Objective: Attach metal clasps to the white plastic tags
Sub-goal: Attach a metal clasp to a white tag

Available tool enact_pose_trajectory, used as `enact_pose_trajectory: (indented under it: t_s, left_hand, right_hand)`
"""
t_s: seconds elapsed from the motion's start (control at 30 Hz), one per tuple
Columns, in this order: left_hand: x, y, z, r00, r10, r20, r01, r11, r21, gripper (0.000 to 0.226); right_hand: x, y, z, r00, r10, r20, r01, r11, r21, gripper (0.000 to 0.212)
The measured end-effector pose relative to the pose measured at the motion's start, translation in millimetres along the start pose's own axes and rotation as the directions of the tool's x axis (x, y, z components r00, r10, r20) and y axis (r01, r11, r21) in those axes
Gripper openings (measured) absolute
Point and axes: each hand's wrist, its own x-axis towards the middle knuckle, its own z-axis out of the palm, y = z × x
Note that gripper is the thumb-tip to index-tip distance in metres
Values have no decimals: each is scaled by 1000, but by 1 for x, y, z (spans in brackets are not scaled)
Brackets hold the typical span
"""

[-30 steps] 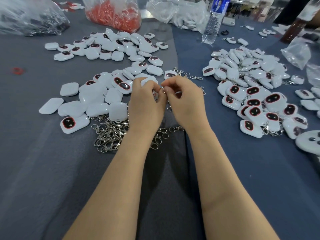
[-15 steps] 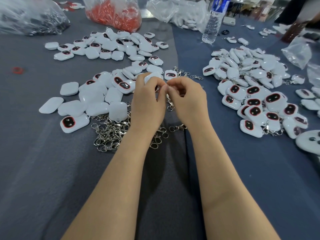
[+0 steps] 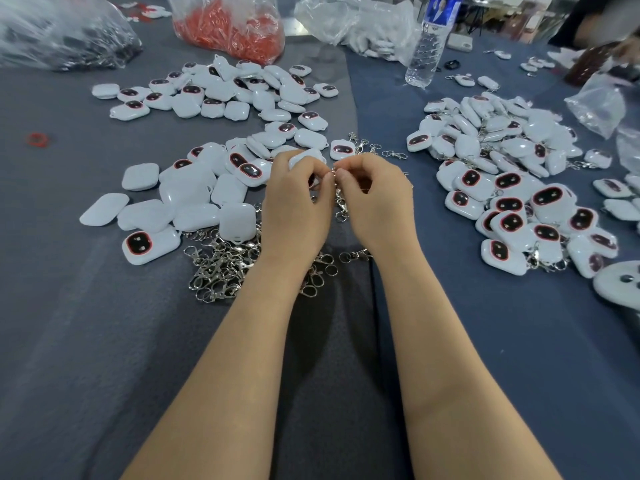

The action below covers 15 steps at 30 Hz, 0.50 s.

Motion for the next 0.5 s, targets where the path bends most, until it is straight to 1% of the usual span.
enact_pose_trajectory:
  t_s: [0.1,0.2,0.4,0.5]
  left_hand:
    - [-1,0,2,1000,1,23,-1,1000,9,12]
    - [-2,-1,3,998,-36,42,35,999,29,16]
    - [-1,-2,4,1000,-8,9,8,1000,-12,13]
    - [-1,-2,4,1000,8,0,-8,1000,-26,10]
  right_hand:
    - [-1,-1,0,1000,-26,-5,26,999,18,16]
    - [-1,-1,0,1000,-28,12,28,1000,-9,14]
    - [2,2,-4,996,67,63,-65,997,-45,11]
    - [3,3,-4,991,94,92,-90,995,-49,14]
